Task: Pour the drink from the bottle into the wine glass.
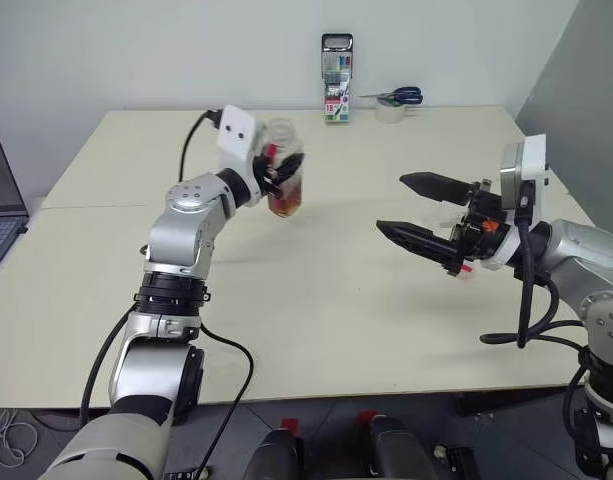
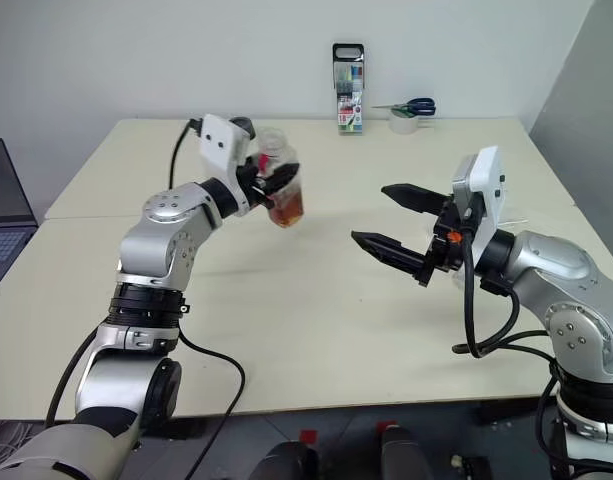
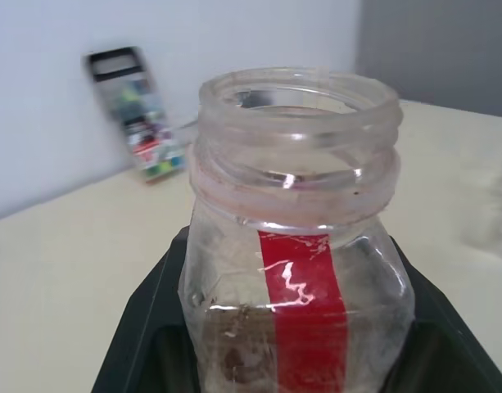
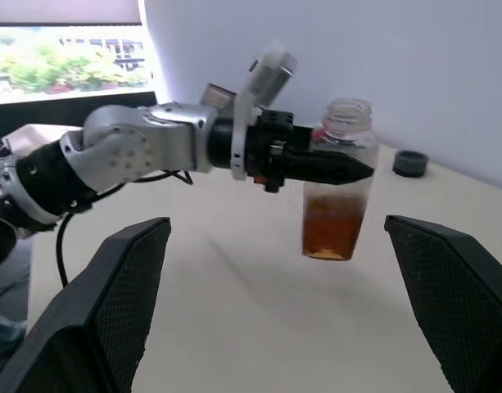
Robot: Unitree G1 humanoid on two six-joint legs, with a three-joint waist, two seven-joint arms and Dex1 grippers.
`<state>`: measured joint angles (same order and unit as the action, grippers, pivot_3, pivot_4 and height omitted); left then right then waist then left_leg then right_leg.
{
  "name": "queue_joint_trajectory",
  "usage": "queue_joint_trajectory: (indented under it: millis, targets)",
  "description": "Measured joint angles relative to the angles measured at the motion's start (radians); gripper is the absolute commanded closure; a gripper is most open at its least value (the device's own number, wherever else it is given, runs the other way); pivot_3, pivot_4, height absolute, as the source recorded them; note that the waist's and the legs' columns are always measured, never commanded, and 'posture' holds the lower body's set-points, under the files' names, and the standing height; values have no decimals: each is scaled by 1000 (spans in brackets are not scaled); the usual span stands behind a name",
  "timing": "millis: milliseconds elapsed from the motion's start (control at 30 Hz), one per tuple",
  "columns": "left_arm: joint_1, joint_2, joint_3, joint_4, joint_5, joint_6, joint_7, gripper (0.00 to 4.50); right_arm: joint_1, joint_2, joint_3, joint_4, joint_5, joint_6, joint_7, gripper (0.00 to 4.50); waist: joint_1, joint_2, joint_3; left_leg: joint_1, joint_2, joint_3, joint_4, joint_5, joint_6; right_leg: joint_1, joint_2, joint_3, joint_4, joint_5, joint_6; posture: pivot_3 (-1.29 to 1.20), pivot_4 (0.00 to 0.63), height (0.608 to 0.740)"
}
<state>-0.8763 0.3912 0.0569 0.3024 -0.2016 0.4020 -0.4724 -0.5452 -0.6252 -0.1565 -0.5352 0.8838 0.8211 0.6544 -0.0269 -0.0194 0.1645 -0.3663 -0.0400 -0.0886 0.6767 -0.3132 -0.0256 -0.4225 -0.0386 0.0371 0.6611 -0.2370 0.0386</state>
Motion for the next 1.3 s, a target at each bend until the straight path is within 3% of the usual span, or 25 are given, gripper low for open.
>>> queue_joint_trajectory:
  millis: [300, 900, 1167, 1300]
  targets:
    - [51, 4, 130, 80, 51, -56, 247, 2540, -29, 46, 68, 12, -7, -10, -24, 29, 2, 0, 0, 0, 0, 0, 0, 0, -1, -1, -1, 0, 0, 0, 0, 0, 150, 740]
    - [176, 6, 187, 140, 40, -150, 259, 2540, -57, 80, 80, 15, 4, -7, -56, 29, 1, 0, 0, -1, 0, 0, 0, 0, -1, -1, -2, 0, 0, 0, 0, 0, 150, 740]
    - [214, 6, 195, 119, 25, -140, 264, 134, -57, 84, 81, 14, 4, -7, -71, 0, 1, 0, 0, -1, 0, 0, 0, 0, -1, -1, -2, 0, 0, 0, 0, 0, 150, 740]
    - [241, 6, 195, 83, 25, -116, 265, 29, -51, 101, 80, 12, 4, -7, -95, 0, 1, 0, 0, -1, 0, -1, 0, 0, -1, -1, -2, 0, 1, 0, 0, 0, 150, 740]
